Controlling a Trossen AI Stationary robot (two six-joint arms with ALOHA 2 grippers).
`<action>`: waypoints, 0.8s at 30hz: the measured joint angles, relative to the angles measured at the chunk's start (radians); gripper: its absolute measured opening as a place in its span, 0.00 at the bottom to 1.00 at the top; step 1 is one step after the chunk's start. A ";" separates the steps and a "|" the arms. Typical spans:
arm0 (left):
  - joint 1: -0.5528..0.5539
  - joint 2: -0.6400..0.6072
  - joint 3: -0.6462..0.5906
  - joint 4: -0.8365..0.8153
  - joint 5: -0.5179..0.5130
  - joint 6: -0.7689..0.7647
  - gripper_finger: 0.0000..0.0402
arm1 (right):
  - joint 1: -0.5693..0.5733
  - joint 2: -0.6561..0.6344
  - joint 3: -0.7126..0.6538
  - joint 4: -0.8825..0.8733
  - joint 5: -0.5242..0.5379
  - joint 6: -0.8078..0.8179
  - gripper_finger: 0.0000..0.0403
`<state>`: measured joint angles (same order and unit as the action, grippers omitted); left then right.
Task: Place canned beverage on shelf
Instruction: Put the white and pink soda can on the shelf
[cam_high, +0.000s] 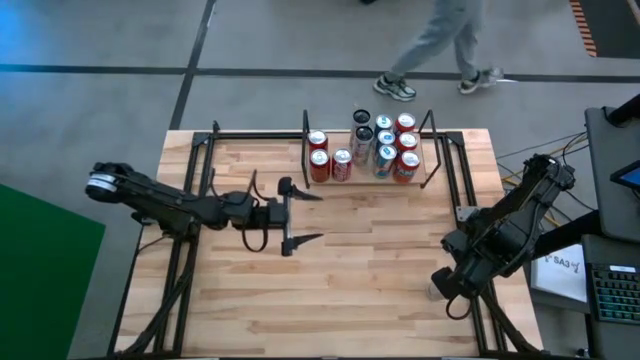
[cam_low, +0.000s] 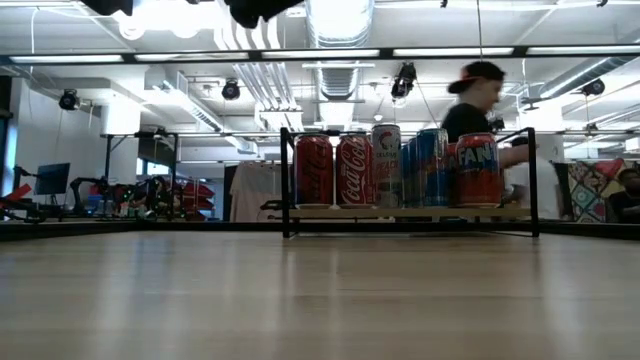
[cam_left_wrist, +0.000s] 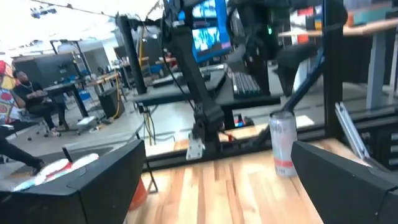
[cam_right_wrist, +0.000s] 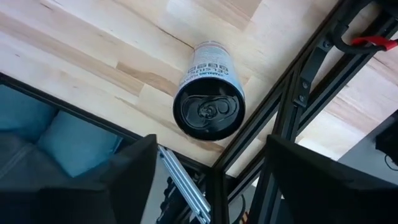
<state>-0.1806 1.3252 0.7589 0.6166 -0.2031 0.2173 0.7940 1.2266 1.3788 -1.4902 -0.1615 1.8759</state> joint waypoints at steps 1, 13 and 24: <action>-0.001 0.010 -0.001 0.000 0.000 0.000 0.97 | 0.000 0.000 0.000 0.000 -0.003 0.001 0.73; -0.005 0.129 -0.006 0.104 0.002 -0.008 0.97 | 0.000 0.001 0.000 0.008 -0.003 0.065 0.82; -0.006 0.127 -0.006 0.109 0.002 -0.025 0.97 | 0.000 0.013 -0.001 0.008 -0.005 0.104 0.82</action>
<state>-0.1864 1.4525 0.7528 0.7254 -0.2016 0.1926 0.7940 1.2396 1.3781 -1.4822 -0.1665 1.9800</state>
